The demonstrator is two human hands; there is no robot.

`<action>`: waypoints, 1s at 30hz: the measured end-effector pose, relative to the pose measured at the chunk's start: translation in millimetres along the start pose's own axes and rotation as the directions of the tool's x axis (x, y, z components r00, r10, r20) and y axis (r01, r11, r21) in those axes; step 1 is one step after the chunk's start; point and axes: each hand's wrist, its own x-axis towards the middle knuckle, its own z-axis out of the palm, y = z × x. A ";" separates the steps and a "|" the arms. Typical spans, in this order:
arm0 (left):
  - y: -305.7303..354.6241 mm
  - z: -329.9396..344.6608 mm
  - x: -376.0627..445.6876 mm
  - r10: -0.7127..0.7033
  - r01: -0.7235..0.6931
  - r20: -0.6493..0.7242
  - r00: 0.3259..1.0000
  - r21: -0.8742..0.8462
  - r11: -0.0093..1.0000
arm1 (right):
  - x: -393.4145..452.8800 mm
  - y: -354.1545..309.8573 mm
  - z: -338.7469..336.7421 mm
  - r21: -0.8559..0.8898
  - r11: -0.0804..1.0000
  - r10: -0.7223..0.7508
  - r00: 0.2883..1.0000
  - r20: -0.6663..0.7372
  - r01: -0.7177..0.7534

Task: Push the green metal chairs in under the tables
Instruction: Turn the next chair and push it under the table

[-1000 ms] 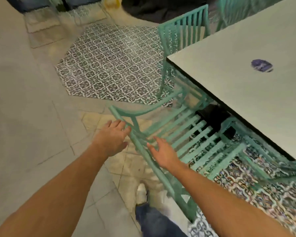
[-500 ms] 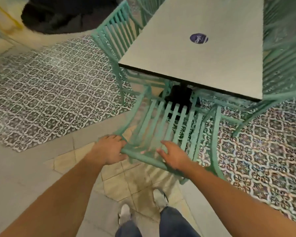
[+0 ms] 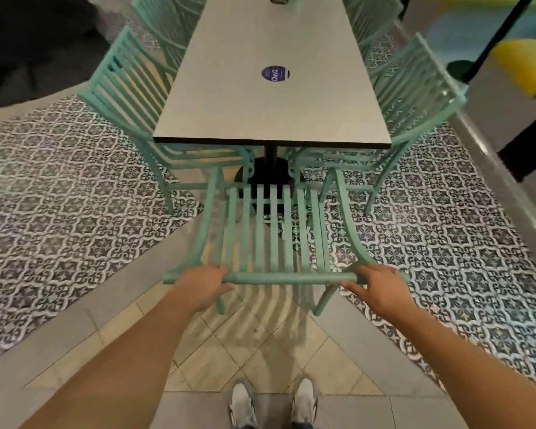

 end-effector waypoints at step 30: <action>3.2 15.9 -48.8 -0.021 0.022 0.013 1.000 -0.051 0.998 | -53.4 -17.2 8.9 0.027 0.999 0.018 0.999 0.037 -0.019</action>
